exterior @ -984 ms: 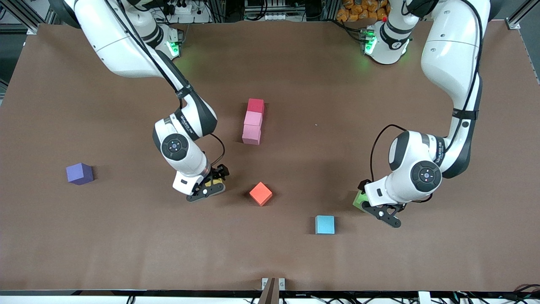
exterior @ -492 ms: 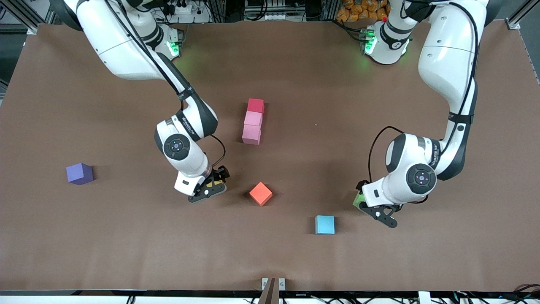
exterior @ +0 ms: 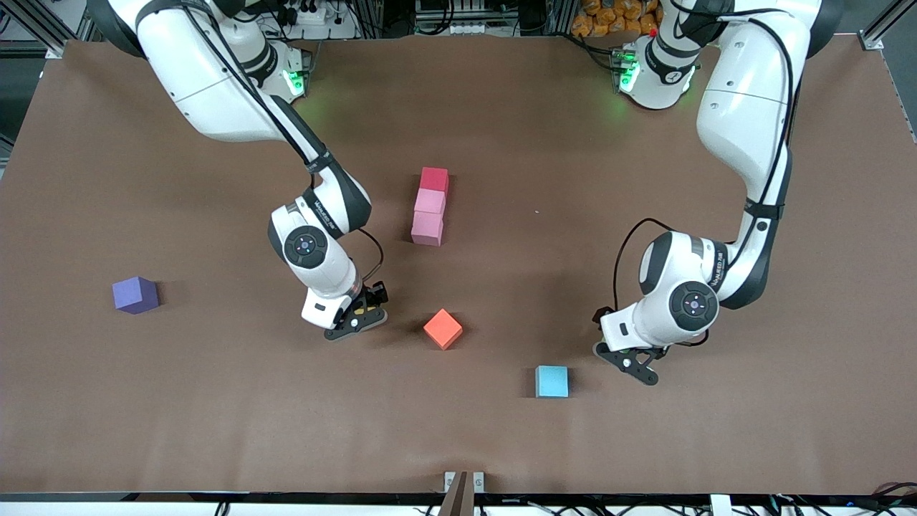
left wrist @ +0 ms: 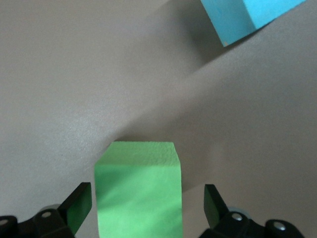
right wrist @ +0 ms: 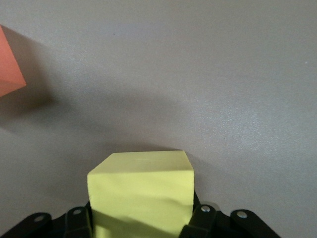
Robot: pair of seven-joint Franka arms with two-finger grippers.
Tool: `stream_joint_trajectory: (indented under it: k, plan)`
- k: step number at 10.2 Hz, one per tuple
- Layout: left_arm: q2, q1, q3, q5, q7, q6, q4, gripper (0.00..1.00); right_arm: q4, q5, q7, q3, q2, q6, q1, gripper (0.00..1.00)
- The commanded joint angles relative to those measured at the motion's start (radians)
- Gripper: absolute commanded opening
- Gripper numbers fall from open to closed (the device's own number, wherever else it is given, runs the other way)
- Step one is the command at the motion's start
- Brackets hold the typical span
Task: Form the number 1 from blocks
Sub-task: 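Lift the yellow and green cubes and carry both toward the red cube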
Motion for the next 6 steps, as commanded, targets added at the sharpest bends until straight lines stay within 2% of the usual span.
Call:
stream_joint_trajectory:
  k: [1,2,3,4,6]
  plan:
    - [0.024,-0.007,0.004,0.016,-0.039,0.022,0.024,1.00,-0.015,-0.015,0.013,0.002,-0.036,-0.028,-0.010,0.00]
    - [0.025,-0.009,0.004,0.016,-0.066,0.031,0.024,0.77,-0.013,-0.009,0.019,0.003,-0.076,-0.105,-0.024,0.00]
    - [0.025,-0.016,0.004,0.017,-0.112,0.031,0.022,0.28,-0.015,-0.003,0.021,0.005,-0.122,-0.166,-0.037,0.00]
    - [0.024,-0.016,0.004,0.017,-0.121,0.031,0.021,0.00,-0.018,0.015,0.024,0.014,-0.175,-0.234,-0.059,0.00]
    - [0.011,-0.015,0.004,0.017,-0.140,0.030,0.019,0.00,-0.018,0.096,0.029,0.038,-0.287,-0.417,-0.082,0.00]
